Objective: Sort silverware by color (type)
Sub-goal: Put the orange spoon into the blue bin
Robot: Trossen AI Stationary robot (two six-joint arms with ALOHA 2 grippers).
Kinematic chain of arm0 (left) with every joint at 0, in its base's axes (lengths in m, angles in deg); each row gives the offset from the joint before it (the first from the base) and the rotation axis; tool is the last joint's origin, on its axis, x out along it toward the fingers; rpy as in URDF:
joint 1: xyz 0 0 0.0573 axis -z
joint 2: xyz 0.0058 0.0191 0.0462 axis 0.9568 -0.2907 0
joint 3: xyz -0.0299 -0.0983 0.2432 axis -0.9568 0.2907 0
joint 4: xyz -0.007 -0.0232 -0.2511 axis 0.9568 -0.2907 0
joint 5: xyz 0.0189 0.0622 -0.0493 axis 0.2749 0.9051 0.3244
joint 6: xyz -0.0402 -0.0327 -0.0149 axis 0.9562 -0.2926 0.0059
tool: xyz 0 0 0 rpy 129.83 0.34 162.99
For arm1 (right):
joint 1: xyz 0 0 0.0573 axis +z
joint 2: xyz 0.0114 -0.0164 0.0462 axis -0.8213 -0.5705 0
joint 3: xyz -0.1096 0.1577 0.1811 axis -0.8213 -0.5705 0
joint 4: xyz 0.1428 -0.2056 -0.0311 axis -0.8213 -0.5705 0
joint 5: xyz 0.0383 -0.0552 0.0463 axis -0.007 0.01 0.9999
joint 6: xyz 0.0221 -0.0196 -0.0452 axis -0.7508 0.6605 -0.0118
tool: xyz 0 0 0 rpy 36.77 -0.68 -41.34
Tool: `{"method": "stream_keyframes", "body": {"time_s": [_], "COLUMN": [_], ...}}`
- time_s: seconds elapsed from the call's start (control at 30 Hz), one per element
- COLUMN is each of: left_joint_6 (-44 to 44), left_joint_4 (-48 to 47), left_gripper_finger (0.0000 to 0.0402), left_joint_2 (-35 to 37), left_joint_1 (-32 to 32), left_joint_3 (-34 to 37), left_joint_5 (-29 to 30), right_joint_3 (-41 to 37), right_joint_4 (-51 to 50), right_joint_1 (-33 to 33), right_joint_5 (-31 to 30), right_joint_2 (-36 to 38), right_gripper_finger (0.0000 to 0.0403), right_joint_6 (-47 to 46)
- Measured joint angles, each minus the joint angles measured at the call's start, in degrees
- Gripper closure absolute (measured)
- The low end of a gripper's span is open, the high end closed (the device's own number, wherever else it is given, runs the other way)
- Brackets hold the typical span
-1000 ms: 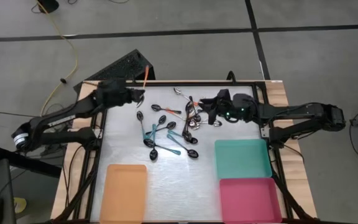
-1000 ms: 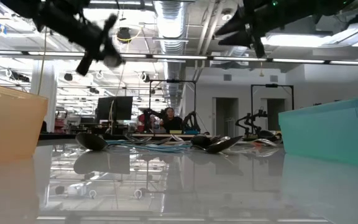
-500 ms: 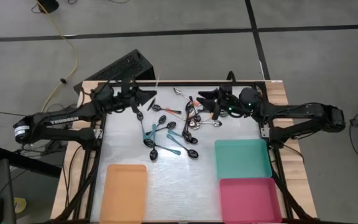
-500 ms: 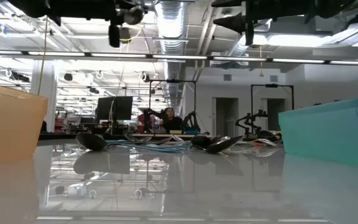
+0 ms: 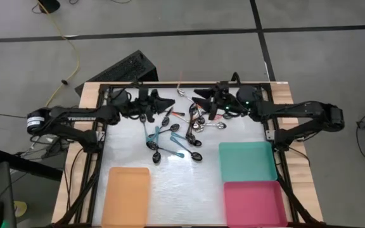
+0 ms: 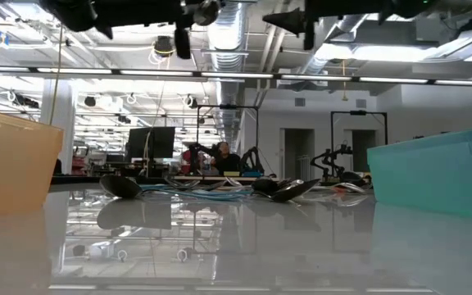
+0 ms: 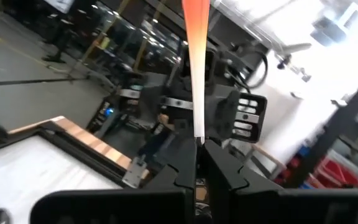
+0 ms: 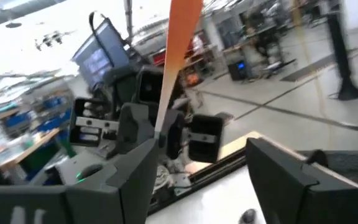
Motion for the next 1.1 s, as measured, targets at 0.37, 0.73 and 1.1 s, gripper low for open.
{"method": "stream_keyframes", "body": {"time_s": [0.37,0.73,1.1], "left_joint_6": [-3.49,-5.27,-5.31], "left_joint_4": [-1.13,-4.66,-5.21], "left_gripper_finger": [0.0401,0.0401,0.0401], "left_joint_2": [-4.78,-4.84,-4.8], "left_joint_1": [1.61,2.31,2.29], "left_joint_3": [-5.56,-5.59,-5.59], "left_joint_5": [-3.11,-0.45,-0.29], "right_joint_3": [7.69,7.73,7.73], "right_joint_4": [-0.1,0.1,-0.2], "right_joint_1": [-0.21,-0.89,-0.83], "right_joint_5": [5.58,5.83,6.15], "right_joint_2": [-5.83,-5.83,-5.83], "right_gripper_finger": [0.0148,0.0148,0.0148], "right_joint_6": [0.24,1.07,1.06]}}
